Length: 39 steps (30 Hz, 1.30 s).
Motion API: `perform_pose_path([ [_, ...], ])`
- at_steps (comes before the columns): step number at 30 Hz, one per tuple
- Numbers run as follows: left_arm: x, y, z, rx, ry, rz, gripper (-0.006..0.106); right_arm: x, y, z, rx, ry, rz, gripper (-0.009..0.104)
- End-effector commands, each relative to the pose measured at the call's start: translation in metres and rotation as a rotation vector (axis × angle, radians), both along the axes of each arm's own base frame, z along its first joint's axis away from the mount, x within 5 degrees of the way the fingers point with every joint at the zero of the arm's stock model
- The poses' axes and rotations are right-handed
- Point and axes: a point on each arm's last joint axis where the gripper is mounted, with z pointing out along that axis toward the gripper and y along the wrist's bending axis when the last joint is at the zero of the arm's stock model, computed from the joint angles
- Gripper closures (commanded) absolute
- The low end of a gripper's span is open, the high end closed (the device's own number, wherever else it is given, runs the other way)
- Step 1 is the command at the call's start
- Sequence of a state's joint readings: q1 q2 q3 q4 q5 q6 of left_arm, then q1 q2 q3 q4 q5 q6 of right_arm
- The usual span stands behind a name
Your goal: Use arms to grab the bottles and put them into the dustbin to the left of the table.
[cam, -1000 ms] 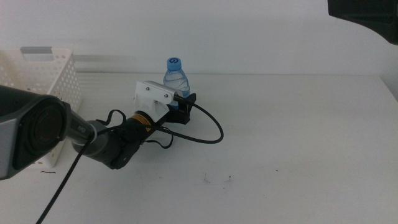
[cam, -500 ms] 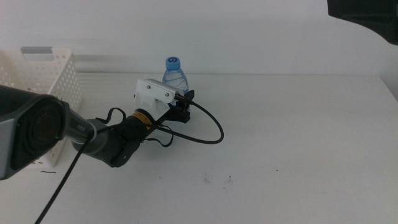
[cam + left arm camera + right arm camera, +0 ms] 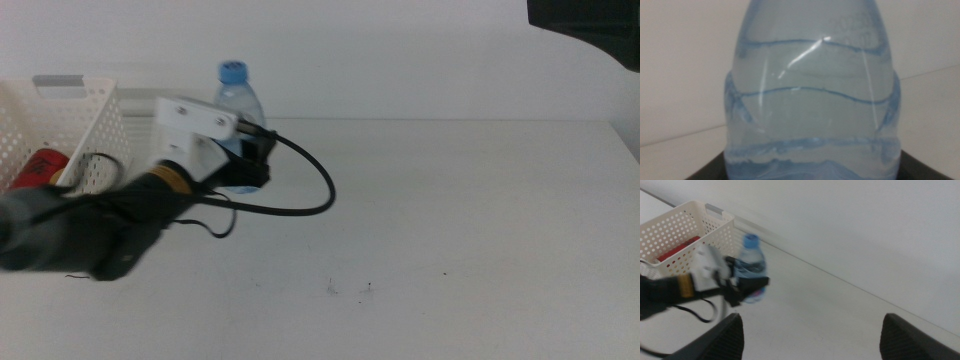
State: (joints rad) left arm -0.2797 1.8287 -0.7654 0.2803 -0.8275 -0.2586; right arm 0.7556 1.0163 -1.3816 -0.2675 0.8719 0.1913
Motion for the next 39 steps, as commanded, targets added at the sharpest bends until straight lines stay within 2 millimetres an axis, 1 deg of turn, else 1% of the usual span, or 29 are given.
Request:
perform_pose_path([
  [1, -0.024, 0.011, 0.042, -0.029, -0.047, 0.038, 0.102, -0.001, -0.001, 0.003, -0.005, -0.02, 0.001, 0.003],
  [3, -0.04, 0.018, 0.065, 0.017, 0.01, 0.066, 0.102, -0.001, -0.001, 0.003, -0.005, -0.02, 0.001, 0.003],
  [5, -0.055, 0.027, 0.093, 0.083, 0.051, 0.104, 0.102, -0.001, -0.001, 0.003, -0.005, -0.02, 0.001, 0.003],
  [7, -0.064, 0.036, 0.117, 0.126, 0.077, 0.148, 0.102, -0.001, -0.001, 0.003, -0.005, -0.02, 0.001, 0.003],
  [8, -0.066, 0.041, 0.124, 0.157, 0.124, 0.18, 0.102, -0.001, -0.001, 0.003, -0.005, -0.02, 0.001, 0.003],
  [12, -0.064, 0.058, 0.154, 0.28, 0.265, 0.28, 0.102, -0.001, -0.001, 0.003, -0.005, -0.02, 0.001, 0.003],
  [14, -0.062, 0.063, 0.163, 0.324, 0.324, 0.294, 0.102, -0.001, -0.001, 0.003, -0.005, -0.02, 0.001, 0.003],
  [17, -0.056, 0.077, 0.177, 0.355, 0.403, 0.294, 0.102, -0.001, -0.001, 0.003, -0.004, -0.022, 0.001, 0.003],
  [20, -0.045, 0.095, 0.188, 0.377, 0.488, 0.259, 0.102, -0.001, -0.001, 0.003, -0.004, -0.022, 0.001, 0.003],
  [24, -0.026, 0.128, 0.19, 0.38, 0.621, 0.226, 0.102, -0.001, -0.001, 0.003, -0.004, -0.022, 0.001, 0.003],
  [27, -0.01, 0.156, 0.188, 0.343, 0.697, 0.243, 0.102, -0.001, -0.001, 0.003, -0.004, -0.022, 0.001, 0.003],
  [31, 0.012, 0.186, 0.18, 0.36, 0.732, 0.291, 0.102, -0.001, -0.001, 0.003, -0.004, -0.022, 0.001, 0.003],
  [33, 0.02, 0.201, 0.171, 0.377, 0.763, 0.321, 0.102, -0.001, -0.001, 0.003, -0.004, -0.022, 0.001, 0.003],
  [35, 0.029, 0.213, 0.158, 0.379, 0.806, 0.335, 0.102, -0.001, -0.001, 0.003, -0.004, -0.022, 0.001, 0.003],
  [39, 0.047, 0.226, 0.127, 0.345, 0.862, 0.338, 0.102, -0.001, -0.001, 0.003, -0.004, -0.022, 0.001, 0.003],
])
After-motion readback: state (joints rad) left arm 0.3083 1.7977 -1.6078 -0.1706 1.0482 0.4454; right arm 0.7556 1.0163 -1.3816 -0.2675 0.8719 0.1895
